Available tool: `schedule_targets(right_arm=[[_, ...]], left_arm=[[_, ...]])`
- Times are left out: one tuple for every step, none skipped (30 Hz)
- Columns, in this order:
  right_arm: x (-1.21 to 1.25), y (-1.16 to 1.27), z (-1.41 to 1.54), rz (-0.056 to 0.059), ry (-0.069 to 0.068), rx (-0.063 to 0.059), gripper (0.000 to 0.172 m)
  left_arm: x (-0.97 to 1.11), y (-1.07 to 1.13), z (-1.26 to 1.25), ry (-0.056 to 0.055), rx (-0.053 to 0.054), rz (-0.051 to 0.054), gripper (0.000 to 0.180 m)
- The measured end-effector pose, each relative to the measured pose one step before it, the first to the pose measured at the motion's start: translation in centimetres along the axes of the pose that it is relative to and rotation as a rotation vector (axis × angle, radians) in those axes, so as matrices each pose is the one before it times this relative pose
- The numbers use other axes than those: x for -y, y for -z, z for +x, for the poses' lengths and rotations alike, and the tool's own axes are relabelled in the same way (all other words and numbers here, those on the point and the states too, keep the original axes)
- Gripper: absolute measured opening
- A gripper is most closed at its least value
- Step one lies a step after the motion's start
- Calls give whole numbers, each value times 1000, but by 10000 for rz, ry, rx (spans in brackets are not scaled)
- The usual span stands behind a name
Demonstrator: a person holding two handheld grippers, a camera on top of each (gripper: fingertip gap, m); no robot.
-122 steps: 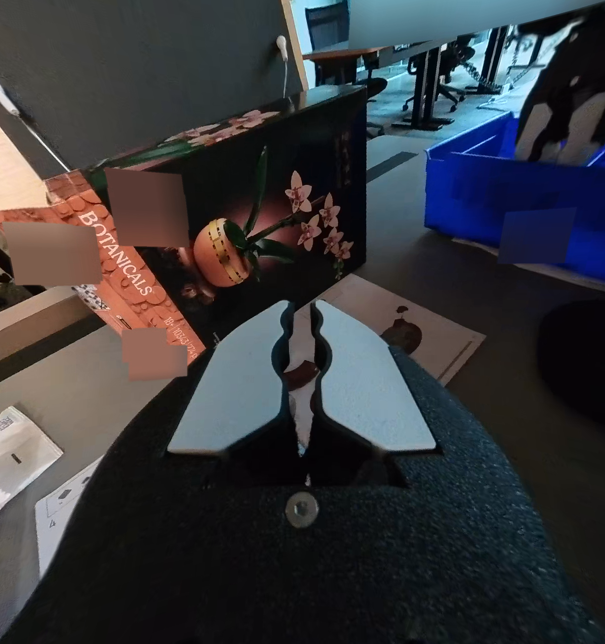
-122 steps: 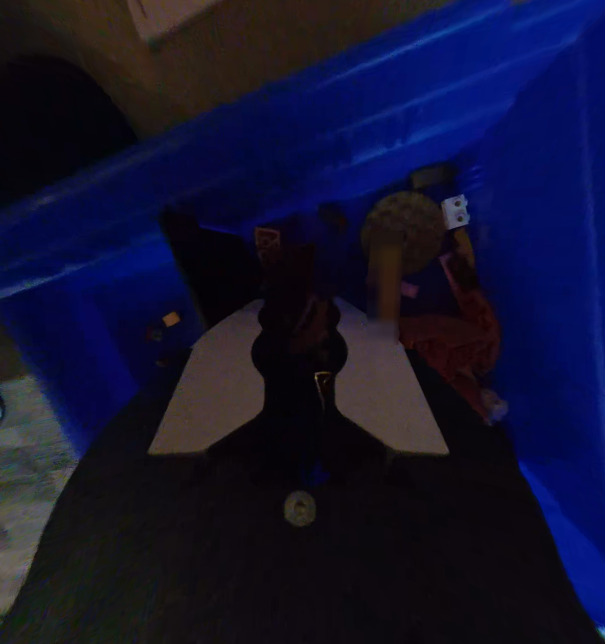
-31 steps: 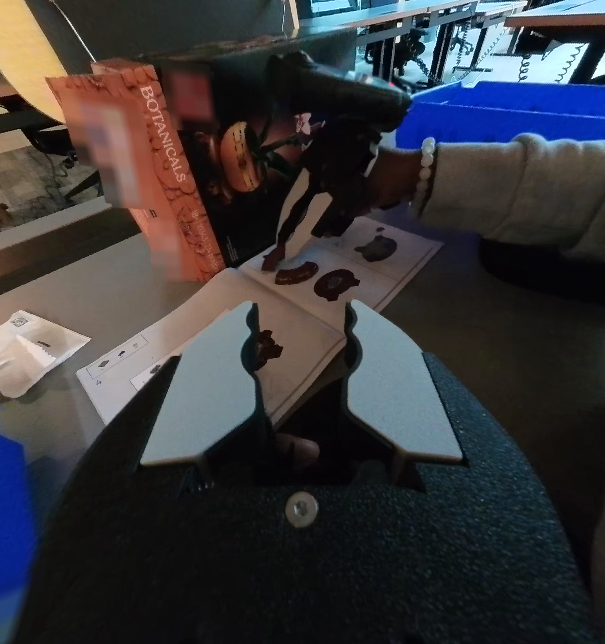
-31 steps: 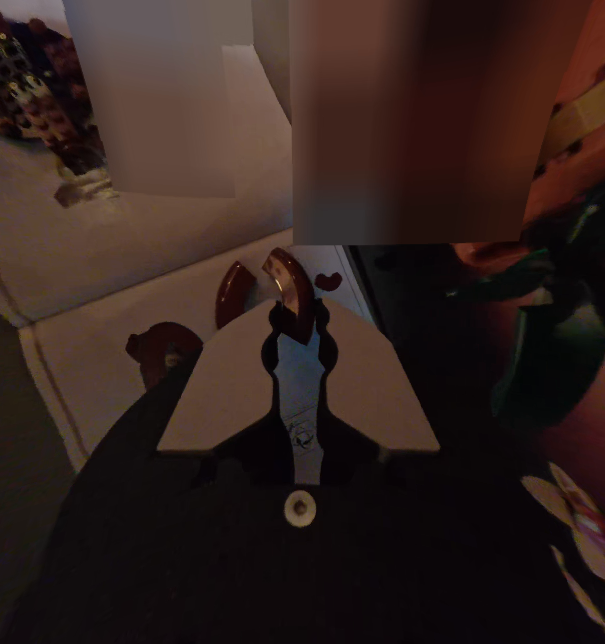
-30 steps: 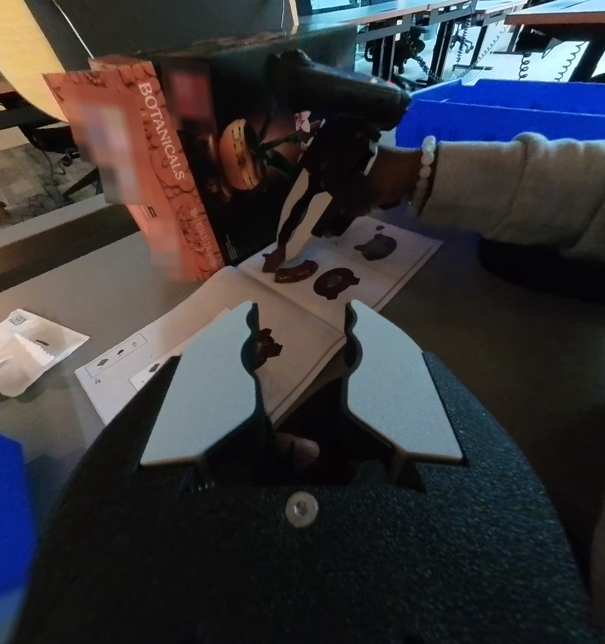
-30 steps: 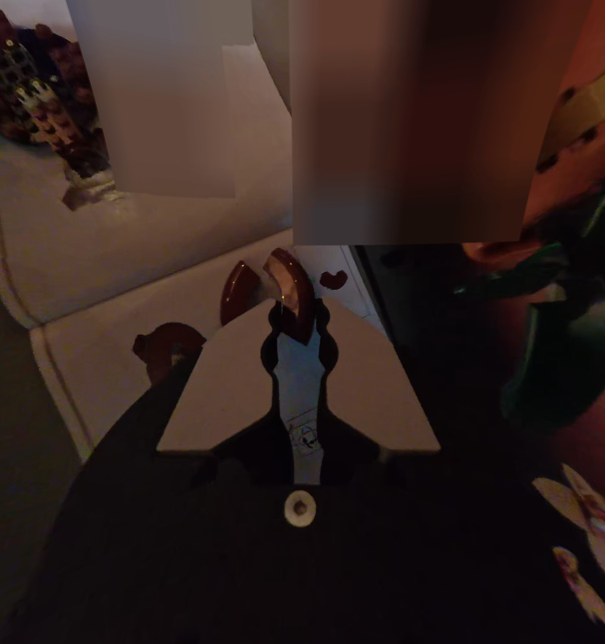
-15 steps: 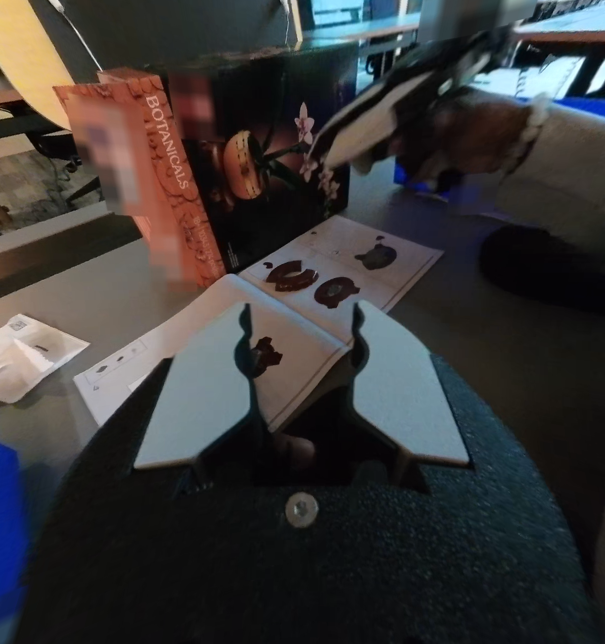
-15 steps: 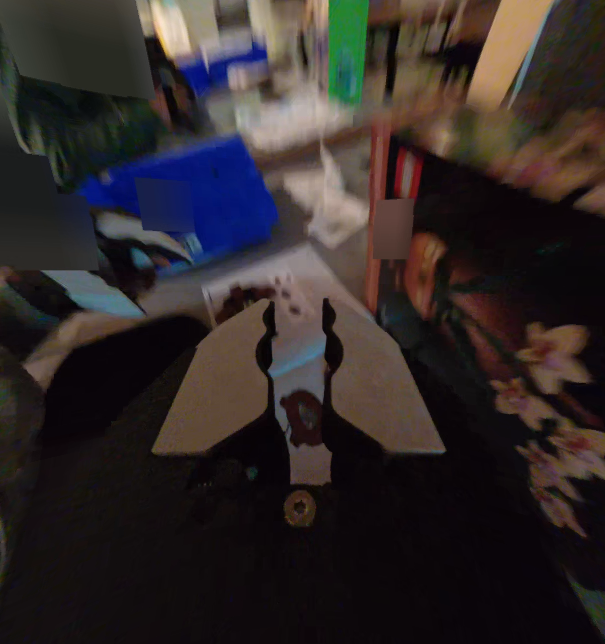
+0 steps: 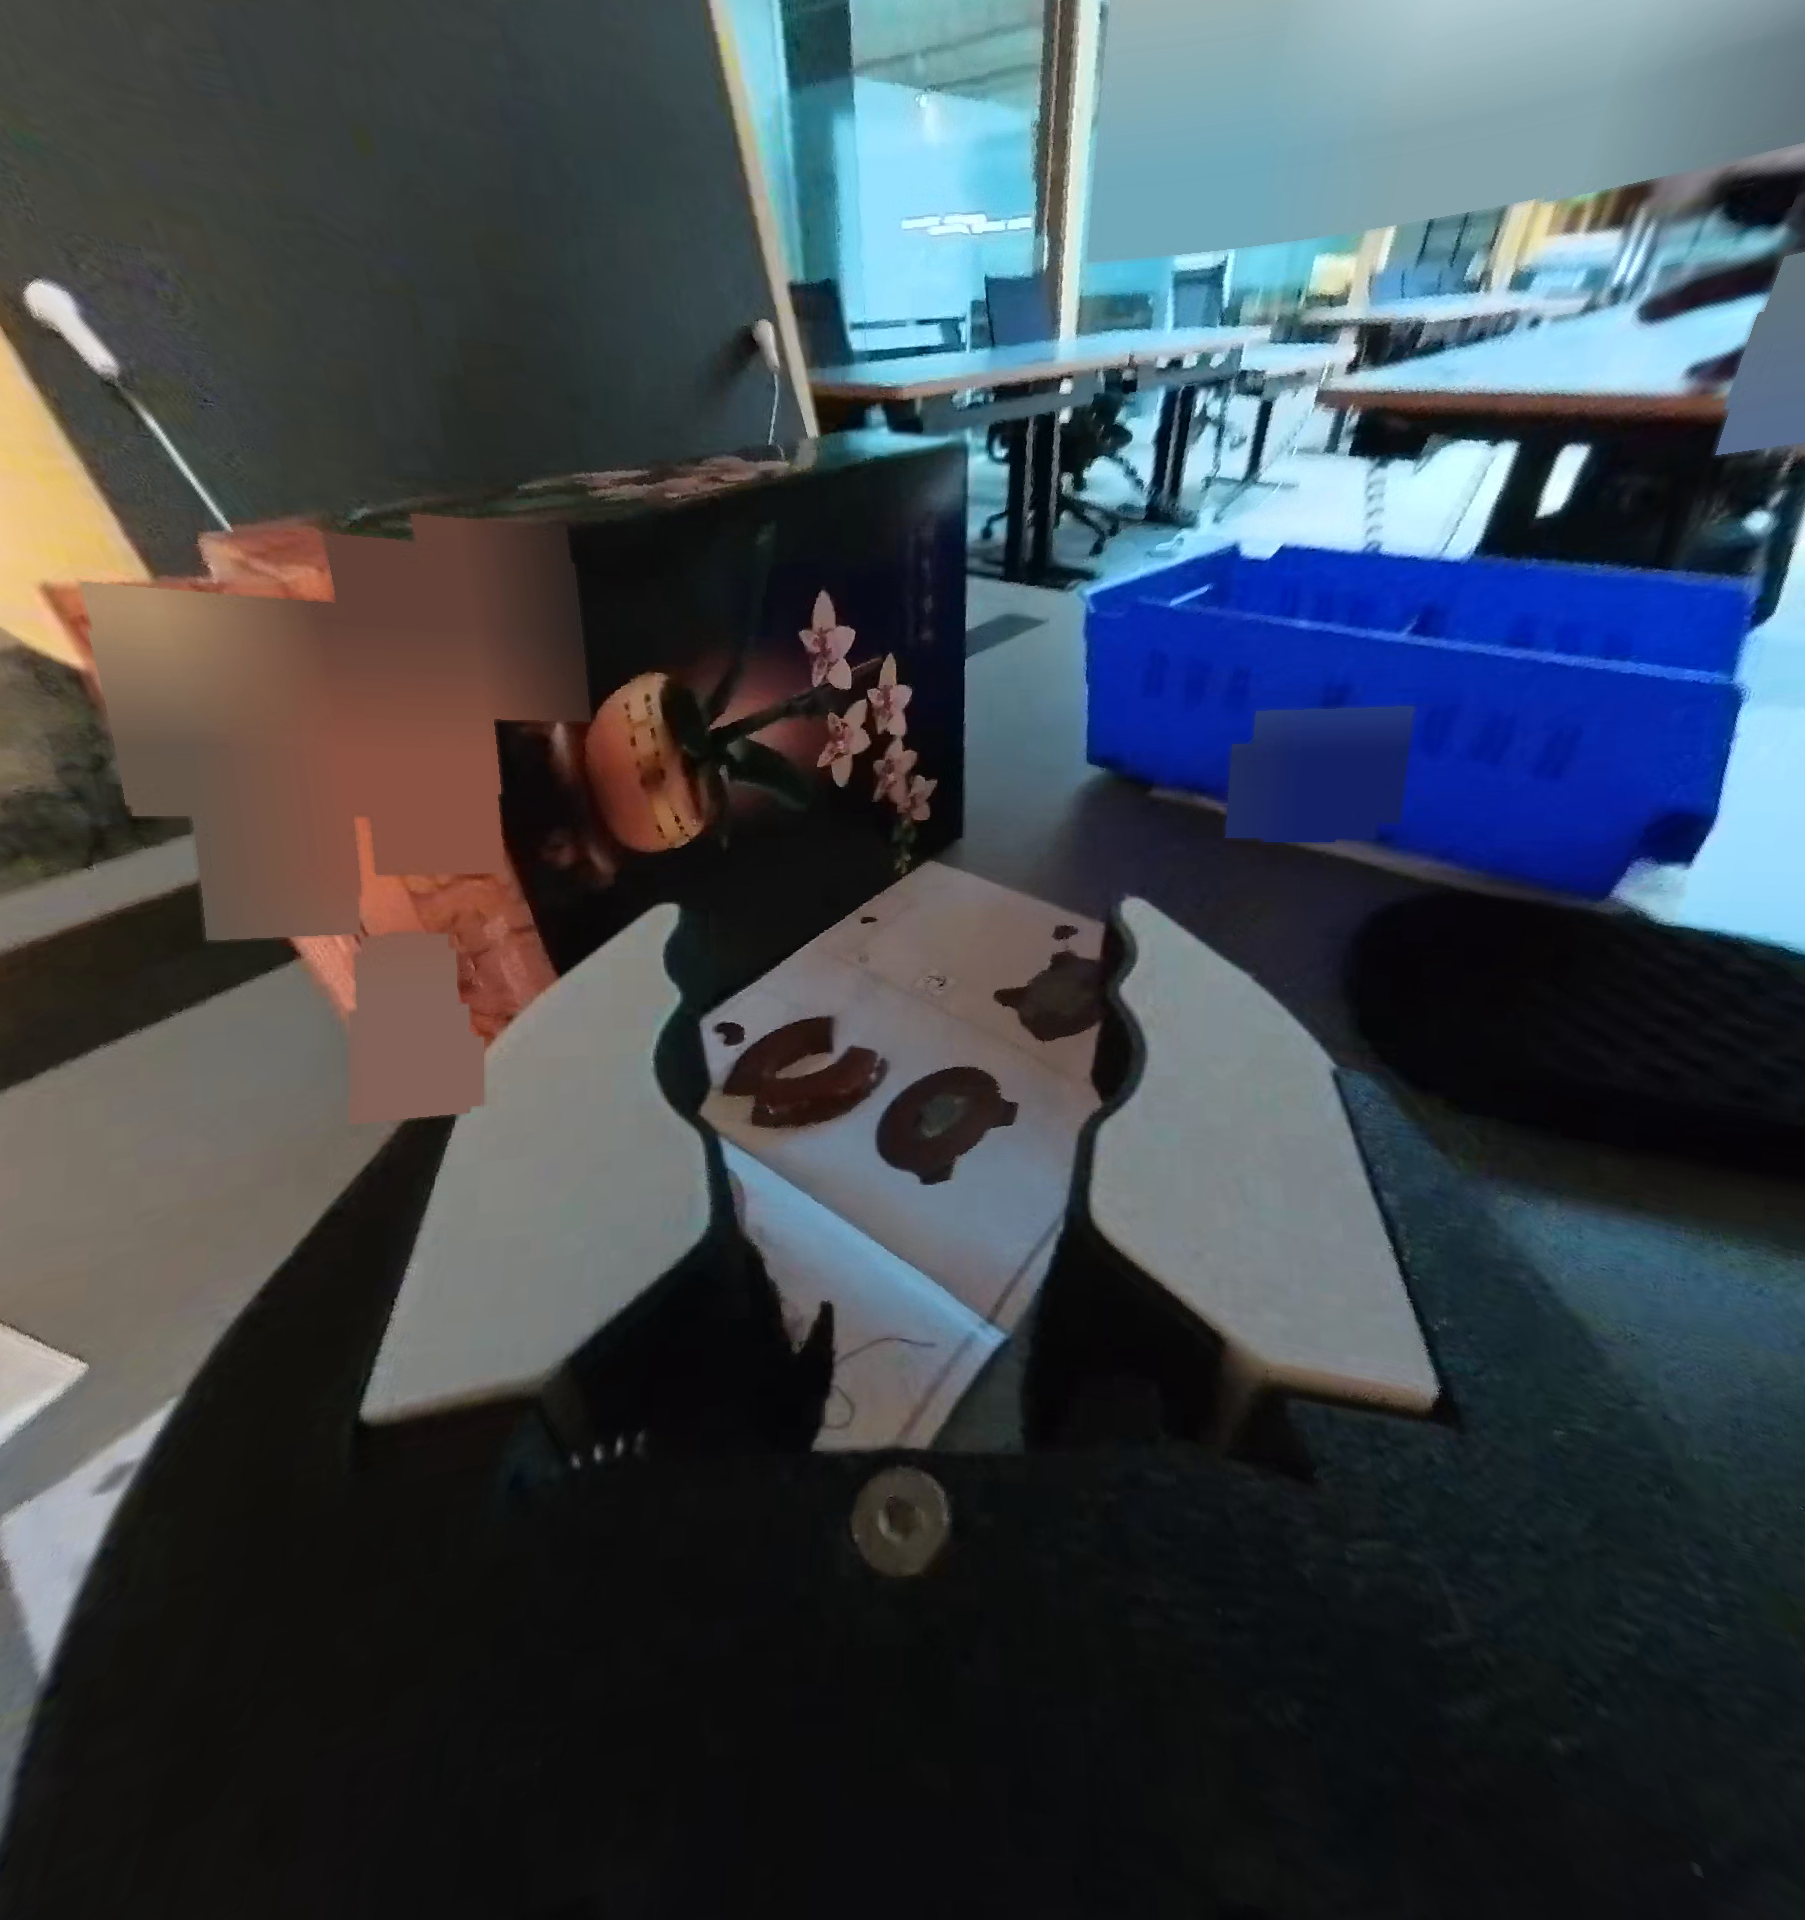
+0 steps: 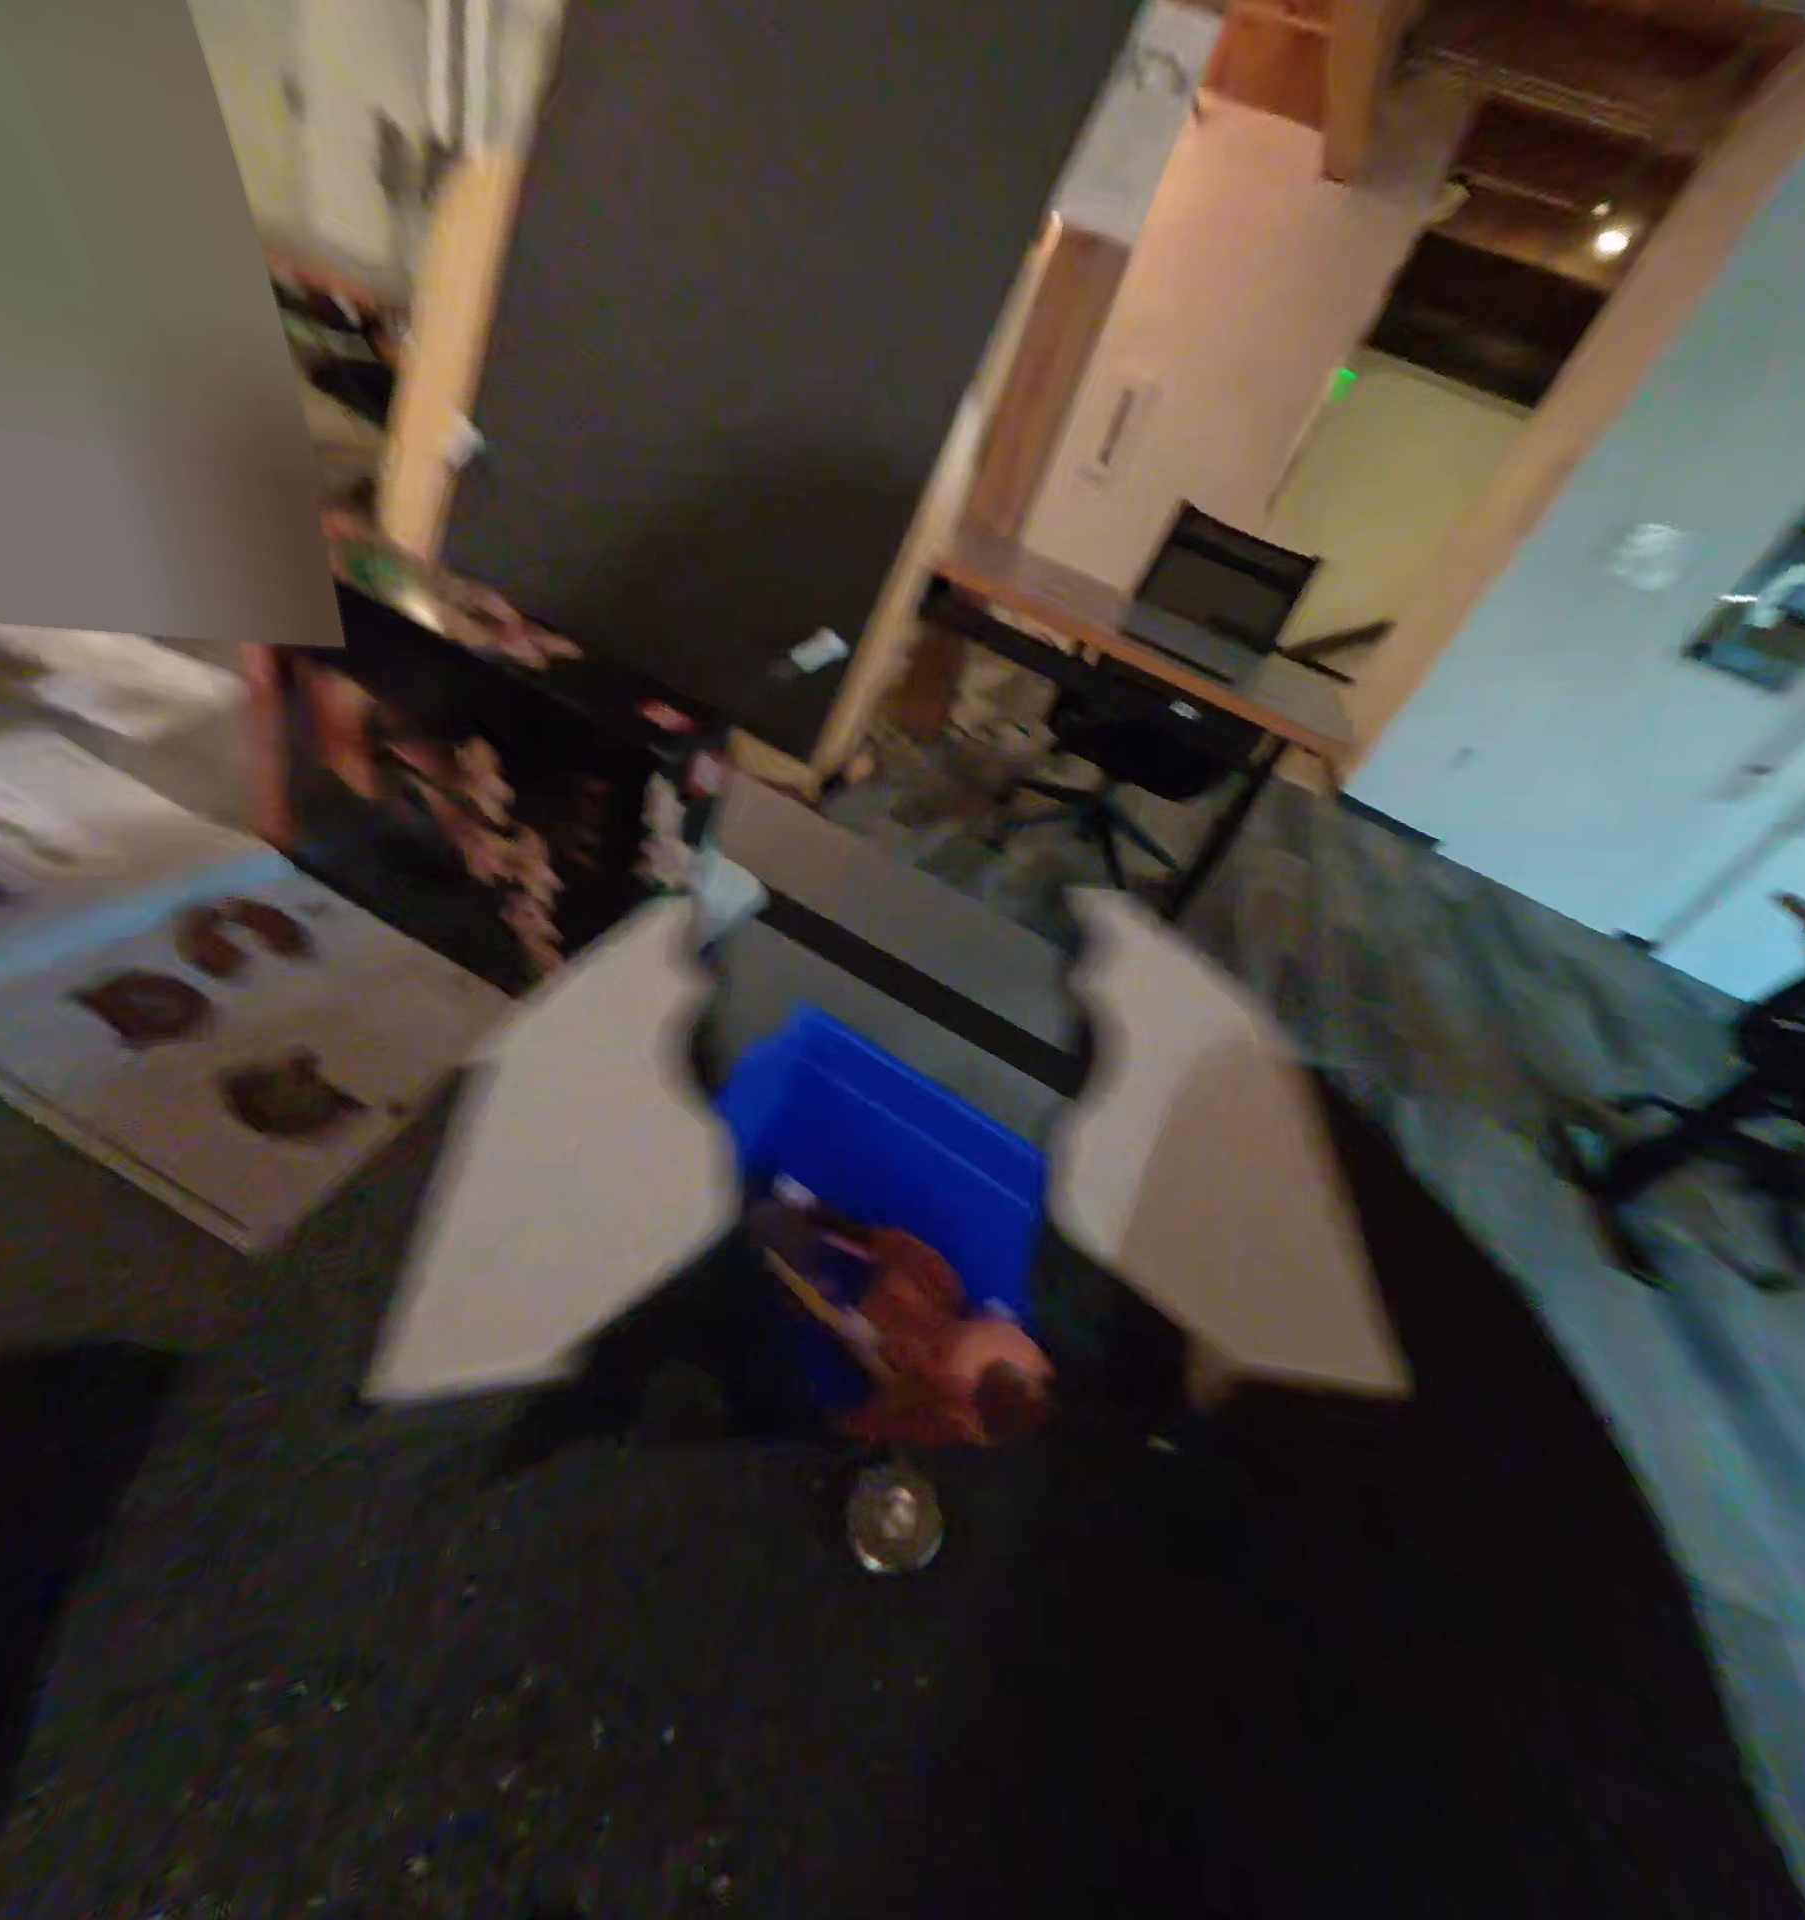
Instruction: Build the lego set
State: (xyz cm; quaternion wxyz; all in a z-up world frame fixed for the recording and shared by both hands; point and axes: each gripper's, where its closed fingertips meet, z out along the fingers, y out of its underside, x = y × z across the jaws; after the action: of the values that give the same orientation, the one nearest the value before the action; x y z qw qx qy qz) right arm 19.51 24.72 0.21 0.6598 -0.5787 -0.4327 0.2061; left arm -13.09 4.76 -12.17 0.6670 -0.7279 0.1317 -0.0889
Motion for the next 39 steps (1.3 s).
schedule_targets(right_arm=[[-1103, 656, 1631, -503, 543, -40, 0], [-1287, 33, 980, -548, 165, 333, 0], [-1726, -414, 378, -857, -92, 695, 0], [-1863, -748, -50, -992, -90, 938, 0], [-1716, -1034, -20, -941, 188, 861, 0], [-1694, -1231, 629, -1029, 406, 353, 0], [-1901, -1414, 670, -1242, 723, 300, 0], [-1936, -1535, 469, -1379, 825, 419, 0], [-1539, -1623, 383, -1253, 662, 405, 0], [-1235, -1630, 90, -1181, 637, 543, 0], [-827, -1531, -3, -997, 780, 506, 0], [-499, -1366, 147, -809, 806, 321, 0], [-415, -1182, 167, -788, 714, 255, 0], [-272, -1011, 25, -692, 575, 281, 0], [-228, -823, 66, -651, 431, 181, 0], [-11, -672, 19, -472, 386, 125, 0], [250, -481, 27, -248, 299, 71, 0], [373, -350, 26, -132, 167, 49, 0], [256, -376, -55, -192, 97, 72, 0], [-13, -442, -67, -361, 141, 11, 0], [17, -422, -34, -311, 207, -76, 0], [319, -300, -316, -23, 134, 133, 0], [559, -60, -286, 284, -75, 182, 0], [1219, 280, -111, 913, -263, 94, 0], [1851, 733, -285, 1483, -415, 241, 0], [2094, 1044, -453, 1653, -503, 322, 0], [1577, 1139, 177, 1239, -495, -175, 0], [725, 1128, 568, 646, -297, -503, 0], [127, 1064, 541, 317, -130, -466, 0], [-247, 919, 616, 134, -140, -450, 0], [-603, 674, 416, -68, -108, -225, 7], [-907, 430, 169, -307, -7, -26, 18], [-999, 239, -94, -436, 143, 120, 24], [-818, 77, -126, -416, 185, 95, 32], [-635, -51, -9, -366, 41, 12, 38], [-522, -189, -51, -341, -65, 103, 42], [-414, -286, -21, -290, -108, 107, 44], [-336, -339, -8, -277, -100, 110, 45], [-196, -368, -103, -235, -67, 157, 45]], left_arm=[[-31, -530, 72, -304, 149, -189, 76], [-24, -498, 165, -301, 86, -169, 76], [21, -461, 223, -300, 49, -108, 71], [95, -418, 228, -262, 70, -50, 63], [153, -411, 84, -128, 166, -5, 57], [151, -385, 92, -29, 140, -9, 43], [190, -353, 190, 15, 62, 24, 29], [229, -326, 26, 53, 159, 45, 12], [261, -283, 0, 56, 166, 56, 2], [255, -263, 63, 78, 102, 45, 0], [187, -224, 43, 72, 95, -2, 0], [121, -196, -27, 14, 125, -29, 0], [14, -150, -113, -40, 162, -55, 0], [-52, -119, -124, -71, 131, -78, 0], [-98, -97, -29, -68, 33, -101, 0], [-133, -101, 33, -47, -27, -118, 0], [-133, -87, -35, -28, 17, -106, 0], [-104, -82, -78, -31, 39, -71, 1], [-66, -64, -32, -25, 7, -29, 1], [-43, -61, -5, -5, -17, -14, 2], [-63, -67, -11, 4, -33, -27, 3], [-75, -76, 11, -4, -54, -30, 3], [-52, -64, -20, -13, -35, -17, 4], [-34, -73, -65, -9, -5, -2, 4], [22, -54, -22, 3, -22, 29, 4], [100, -49, 27, 17, -46, 68, 4], [114, -40, 45, 20, -50, 70, 5], [76, -19, 68, -1, -54, 45, 6], [12, -21, 78, -29, -58, 21, 6], [-38, -7, 32, -39, -26, -3, 7], [-66, -6, 26, -43, -20, -9, 8], [-57, 18, 35, -24, -26, 3, 8], [-44, 20, 49, 3, -21, 14, 9], [-21, 30, 33, 14, -3, 18, 9], [5, 56, 52, 11, -3, 22, 10], [8, 69, 57, 2, -5, 16, 10], [0, 84, 53, -17, 7, 16, 11], [-37, 101, 14, -26, 37, 2, 12], [-112, 114, -18, -27, 49, -30, 12]])
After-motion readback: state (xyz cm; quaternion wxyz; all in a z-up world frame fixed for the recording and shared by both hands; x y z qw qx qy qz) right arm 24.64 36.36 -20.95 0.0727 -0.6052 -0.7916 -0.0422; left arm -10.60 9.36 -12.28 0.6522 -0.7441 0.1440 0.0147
